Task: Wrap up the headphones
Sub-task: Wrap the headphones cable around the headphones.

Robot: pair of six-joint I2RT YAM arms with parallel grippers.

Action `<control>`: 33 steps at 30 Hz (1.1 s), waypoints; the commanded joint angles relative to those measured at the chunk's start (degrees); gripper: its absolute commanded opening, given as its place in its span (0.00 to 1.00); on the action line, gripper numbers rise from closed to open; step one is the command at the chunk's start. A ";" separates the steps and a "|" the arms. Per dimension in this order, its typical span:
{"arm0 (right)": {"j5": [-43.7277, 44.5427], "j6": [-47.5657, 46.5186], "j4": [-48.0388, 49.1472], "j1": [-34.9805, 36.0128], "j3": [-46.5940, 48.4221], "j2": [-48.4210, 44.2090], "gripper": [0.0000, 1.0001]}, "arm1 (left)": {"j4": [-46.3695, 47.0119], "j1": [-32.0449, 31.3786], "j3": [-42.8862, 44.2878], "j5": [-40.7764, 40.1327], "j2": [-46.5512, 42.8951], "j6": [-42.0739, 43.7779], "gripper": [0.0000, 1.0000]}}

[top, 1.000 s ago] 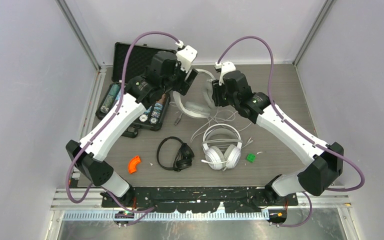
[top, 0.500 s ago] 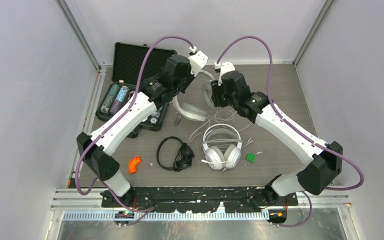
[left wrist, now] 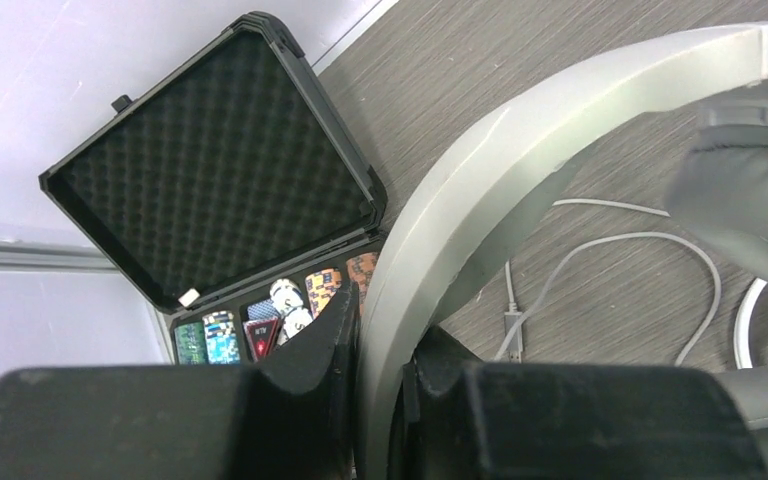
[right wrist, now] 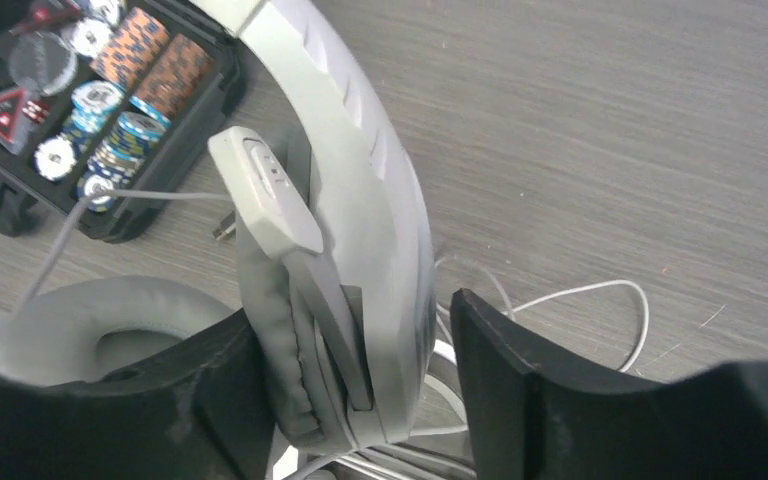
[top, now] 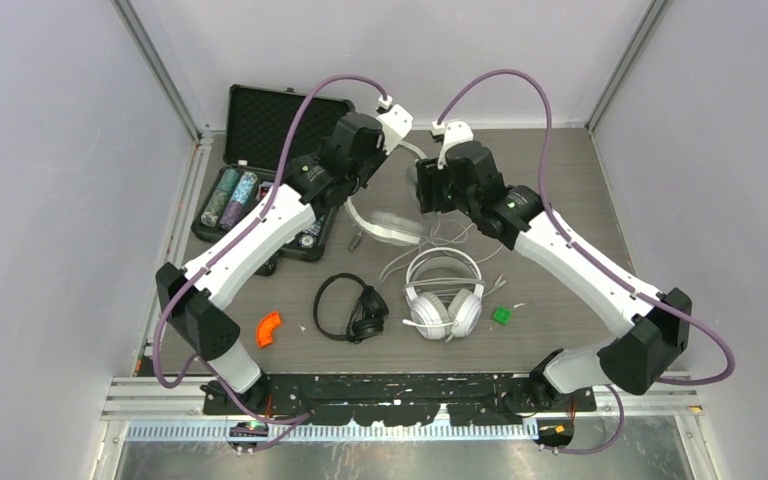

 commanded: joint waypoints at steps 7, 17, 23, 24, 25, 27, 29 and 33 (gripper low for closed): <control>0.01 -1.24 10.84 -0.40 -6.33 -18.27 0.71 | 0.39 1.60 4.48 1.08 -3.62 -5.37 0.00; -32.62 -7.93 18.48 -0.32 -18.24 -28.31 0.67 | -4.03 2.49 8.24 4.08 -4.75 -9.34 0.00; -32.15 -15.01 14.45 -0.20 -18.98 -26.52 0.65 | -8.06 2.80 13.30 4.44 -3.02 -11.09 0.00; -31.63 -16.37 15.09 -0.23 -19.89 -27.01 0.65 | -8.89 2.82 14.43 4.64 -2.71 -11.19 0.00; -30.85 -17.89 15.77 -0.17 -20.85 -27.61 0.65 | -9.60 2.84 15.62 4.97 -2.25 -11.32 0.00; -29.80 -20.28 17.06 -0.18 -22.53 -28.81 0.65 | -10.93 2.80 17.46 5.94 -1.75 -11.69 0.00; -29.89 -22.29 17.45 -0.21 -23.39 -29.55 0.65 | -11.52 2.85 18.33 6.92 -1.67 -12.02 0.00; -30.92 -23.87 18.11 -0.20 -23.80 -29.73 0.64 | -11.29 2.81 18.49 7.85 -2.08 -12.75 0.00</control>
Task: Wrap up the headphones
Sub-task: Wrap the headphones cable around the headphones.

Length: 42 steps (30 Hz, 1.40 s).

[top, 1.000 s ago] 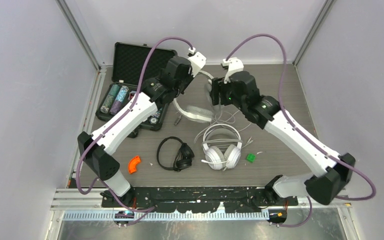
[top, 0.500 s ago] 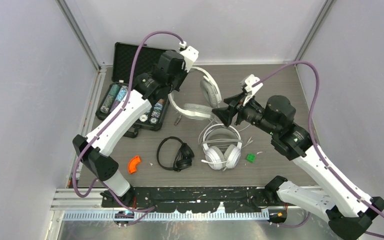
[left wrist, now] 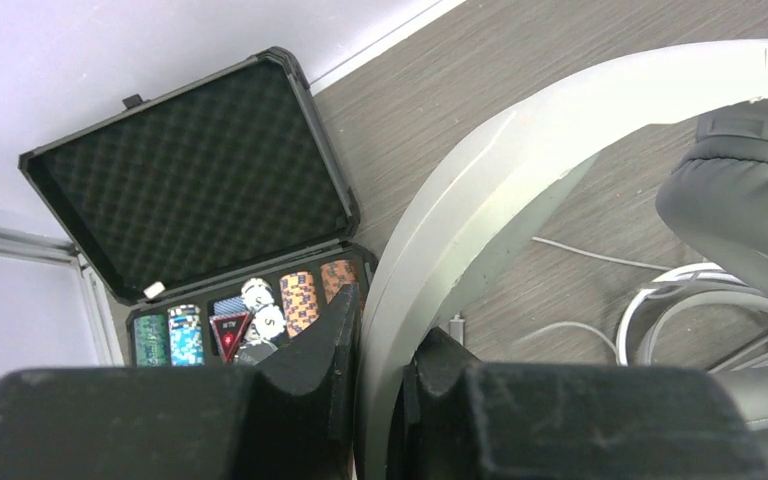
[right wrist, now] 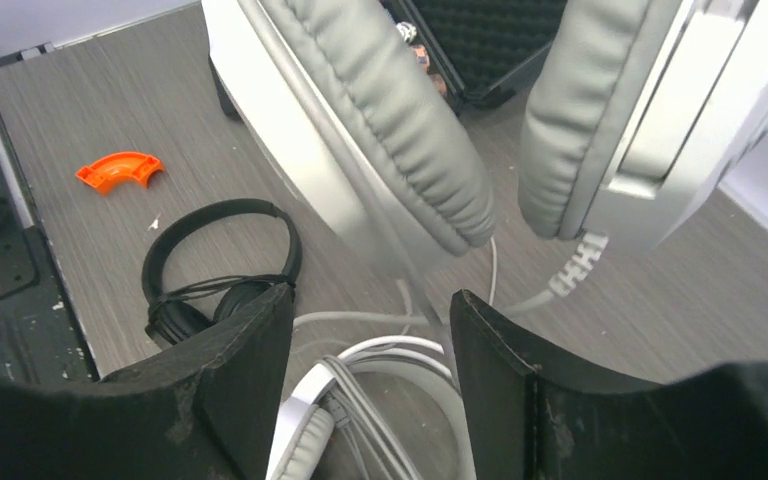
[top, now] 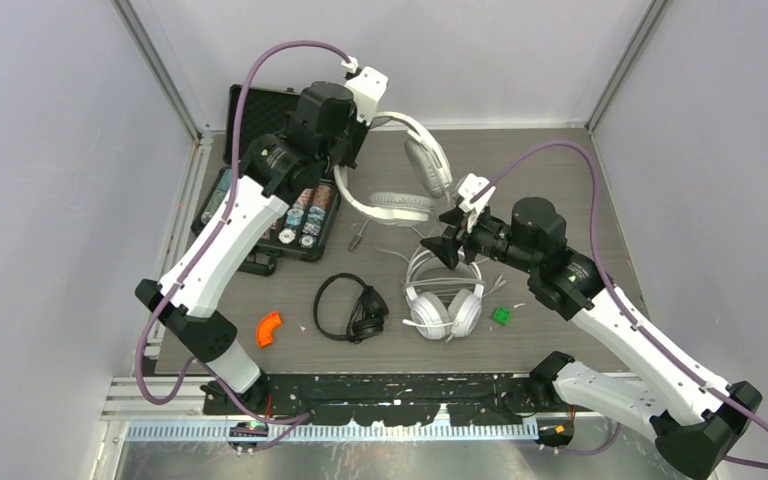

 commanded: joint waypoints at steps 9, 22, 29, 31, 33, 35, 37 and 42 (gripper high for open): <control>-0.89 -2.27 12.25 0.22 -2.70 -0.77 0.28 | 1.53 0.39 2.23 2.70 -0.29 -3.68 0.00; 12.85 4.74 20.06 0.24 -2.64 -3.40 0.00 | 1.23 2.75 0.16 0.24 0.81 -2.54 0.00; 37.72 6.24 25.76 -0.43 -1.84 -3.61 0.00 | 2.57 6.20 -4.01 0.31 0.09 -2.19 0.00; 43.66 5.81 25.93 -2.17 0.26 -2.79 0.00 | 2.32 7.91 -4.26 0.66 0.45 -2.60 0.00; 47.65 5.87 25.89 -4.90 2.81 -2.26 0.00 | 1.80 9.49 -3.97 1.29 0.90 -3.12 0.00; 50.31 6.15 25.13 -8.50 5.12 -1.36 0.00 | 1.81 10.55 -4.05 1.19 0.79 -3.27 0.00; 51.34 6.69 23.11 -12.87 7.75 -0.15 0.00 | 2.17 11.41 -4.67 0.77 0.22 -3.50 0.00; 54.37 8.02 20.36 -23.31 12.58 2.95 0.00 | 2.83 13.56 -6.48 0.34 -1.39 -4.24 0.00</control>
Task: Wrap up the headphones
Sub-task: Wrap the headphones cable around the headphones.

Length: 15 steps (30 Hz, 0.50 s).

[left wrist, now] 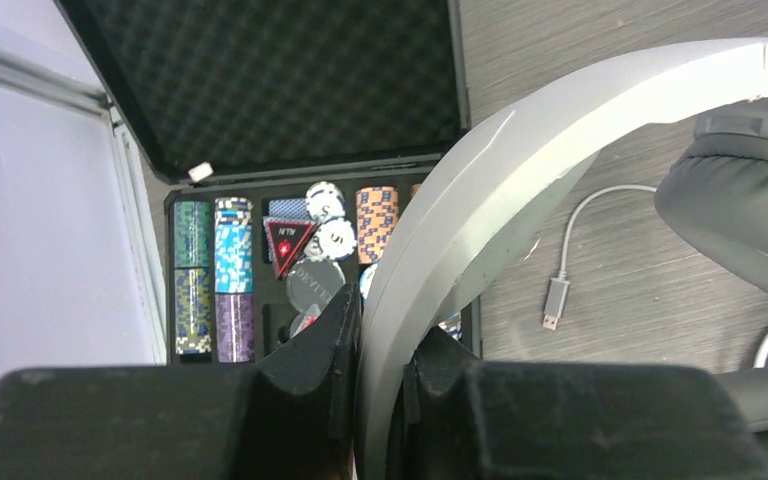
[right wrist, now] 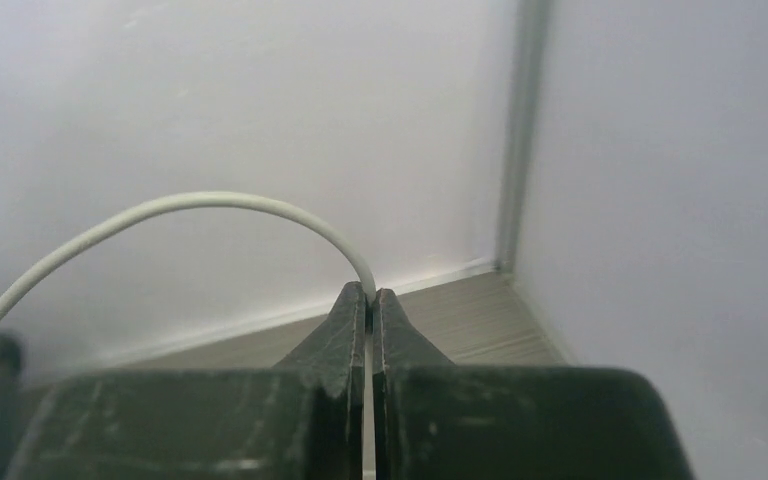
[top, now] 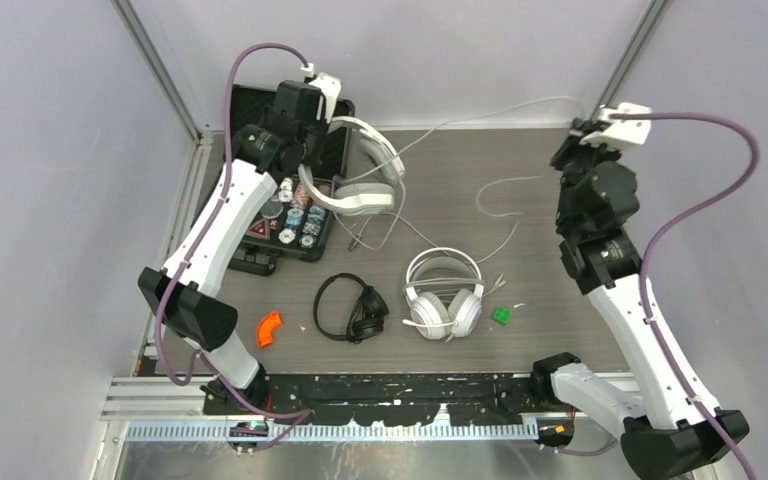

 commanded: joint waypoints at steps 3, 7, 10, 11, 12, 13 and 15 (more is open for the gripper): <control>9.87 1.97 -0.23 -9.62 7.28 3.60 0.00 | 4.58 2.15 -1.07 0.07 -3.61 -2.10 0.00; 12.67 4.90 -4.23 -16.22 11.15 8.54 0.00 | 4.64 3.78 -0.38 0.44 -2.90 -2.06 0.00; 12.57 10.04 -10.99 -23.57 15.93 13.04 0.00 | 4.00 5.01 1.00 0.49 -2.04 -2.38 0.00; 11.96 11.26 -12.24 -25.30 17.03 14.07 0.00 | 4.02 5.20 1.14 0.78 -1.98 -2.51 0.00; 11.01 12.40 -13.03 -26.53 17.57 15.03 0.00 | 4.22 5.27 1.19 1.30 -2.01 -2.55 0.00; 9.50 13.07 -13.55 -27.49 17.80 15.93 0.00 | 4.46 5.35 1.16 1.80 -2.05 -2.58 0.00; 6.16 13.75 -14.29 -27.98 17.89 18.28 0.00 | 4.81 5.36 1.22 2.02 -1.93 -2.74 0.00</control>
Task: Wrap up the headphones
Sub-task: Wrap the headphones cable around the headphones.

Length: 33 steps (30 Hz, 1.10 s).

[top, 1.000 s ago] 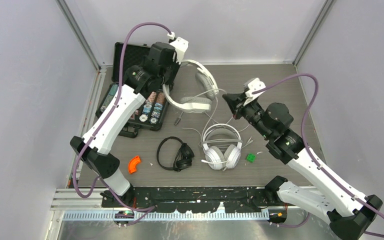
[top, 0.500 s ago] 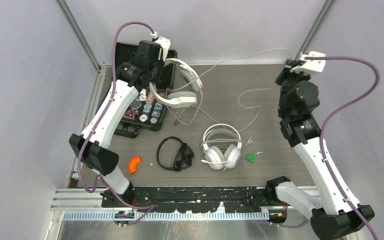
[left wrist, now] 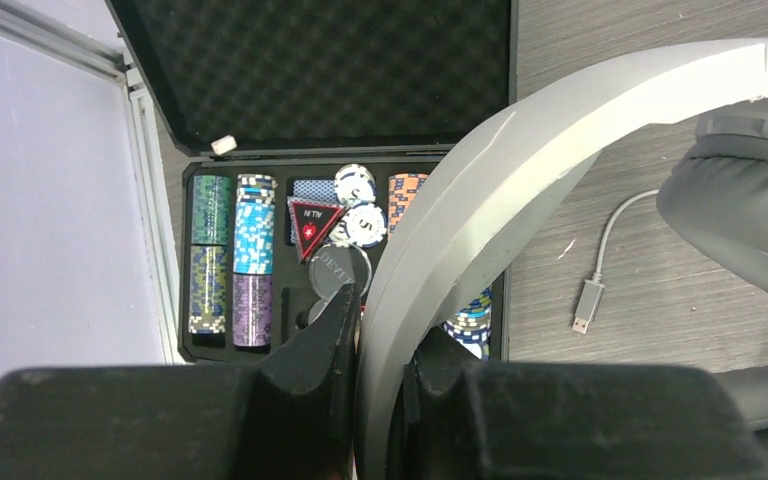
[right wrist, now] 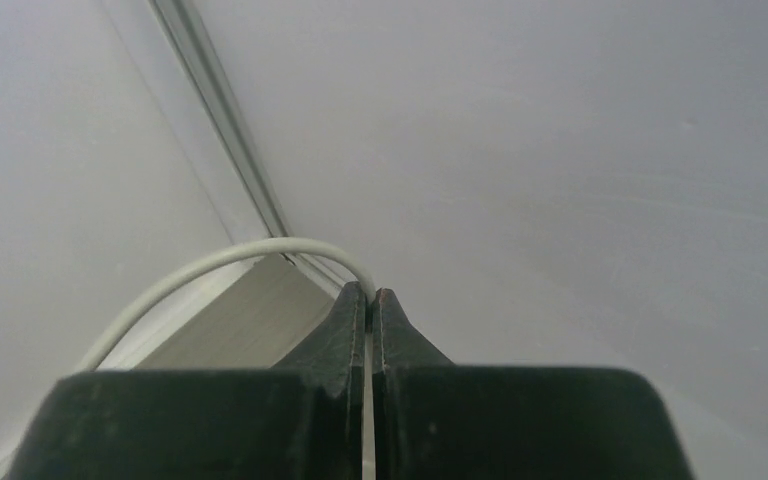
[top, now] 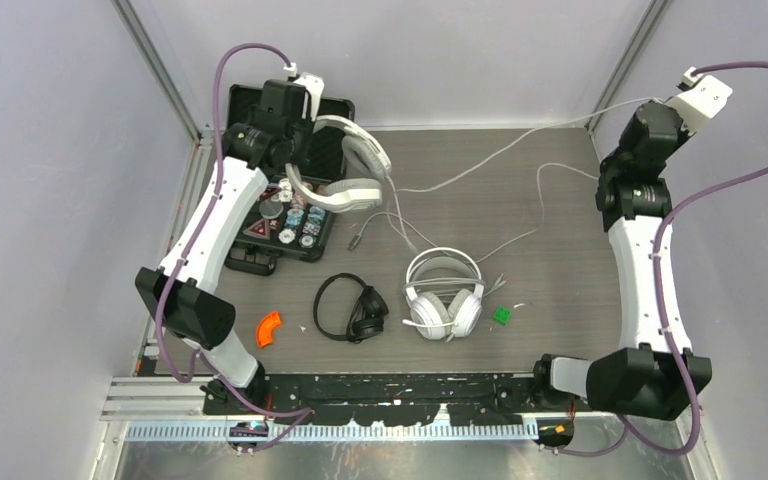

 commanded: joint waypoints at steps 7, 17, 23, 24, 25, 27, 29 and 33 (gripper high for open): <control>-2.34 8.08 -4.52 -3.64 2.12 8.84 0.00 | 5.31 2.41 4.44 0.46 -1.24 -6.06 0.00; -6.91 10.27 -24.45 -4.54 14.50 19.05 0.32 | 8.57 3.88 6.84 0.22 -2.95 -9.93 0.00; -26.55 12.20 -29.62 -4.43 14.94 12.73 0.52 | 10.46 3.90 6.01 3.50 -3.87 -8.96 0.00; -30.83 12.14 -29.72 -4.38 14.68 11.79 0.55 | 11.05 3.90 5.39 5.09 -4.23 -8.92 0.00; -35.03 11.83 -29.76 -4.42 14.46 10.93 0.58 | 11.52 3.88 4.80 6.59 -4.61 -8.98 0.00; -43.36 12.30 -30.21 -4.35 14.21 9.66 0.64 | 11.73 3.89 4.51 8.99 -5.02 -9.36 0.00; -52.95 14.04 -27.30 -4.21 12.78 8.28 0.65 | 11.54 3.90 4.37 10.43 -5.46 -9.79 0.00; -70.21 20.31 -2.96 -0.72 -0.71 2.44 0.64 | 12.79 3.90 3.06 14.11 -7.25 -11.12 0.00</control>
